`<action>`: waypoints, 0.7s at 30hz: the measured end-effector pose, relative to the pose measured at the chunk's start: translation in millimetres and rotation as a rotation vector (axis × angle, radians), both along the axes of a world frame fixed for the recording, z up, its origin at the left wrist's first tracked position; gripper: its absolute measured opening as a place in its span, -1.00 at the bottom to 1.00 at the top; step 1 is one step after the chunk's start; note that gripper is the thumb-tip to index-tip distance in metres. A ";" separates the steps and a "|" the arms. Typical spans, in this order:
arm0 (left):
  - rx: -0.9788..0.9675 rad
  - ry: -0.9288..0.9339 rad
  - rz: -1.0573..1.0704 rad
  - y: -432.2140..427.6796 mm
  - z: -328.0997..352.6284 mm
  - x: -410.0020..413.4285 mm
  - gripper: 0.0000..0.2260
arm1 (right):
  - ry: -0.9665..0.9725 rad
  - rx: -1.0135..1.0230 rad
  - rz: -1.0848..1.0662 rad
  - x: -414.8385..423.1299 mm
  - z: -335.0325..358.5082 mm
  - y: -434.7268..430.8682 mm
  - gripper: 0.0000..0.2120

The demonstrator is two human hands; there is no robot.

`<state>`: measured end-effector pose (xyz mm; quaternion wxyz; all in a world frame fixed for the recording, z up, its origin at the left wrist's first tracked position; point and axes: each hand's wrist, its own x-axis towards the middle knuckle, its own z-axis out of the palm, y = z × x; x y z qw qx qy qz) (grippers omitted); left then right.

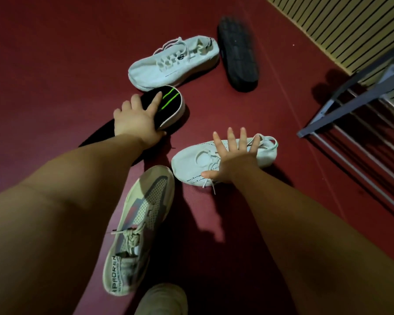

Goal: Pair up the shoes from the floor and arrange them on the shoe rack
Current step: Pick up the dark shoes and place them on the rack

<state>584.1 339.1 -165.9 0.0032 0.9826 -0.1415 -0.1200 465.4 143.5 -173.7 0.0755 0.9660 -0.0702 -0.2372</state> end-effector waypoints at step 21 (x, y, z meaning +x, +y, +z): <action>-0.194 0.050 -0.464 -214.0 80.8 -170.1 -0.09 | 0.032 -0.098 -0.577 -248.1 67.9 -168.8 -0.02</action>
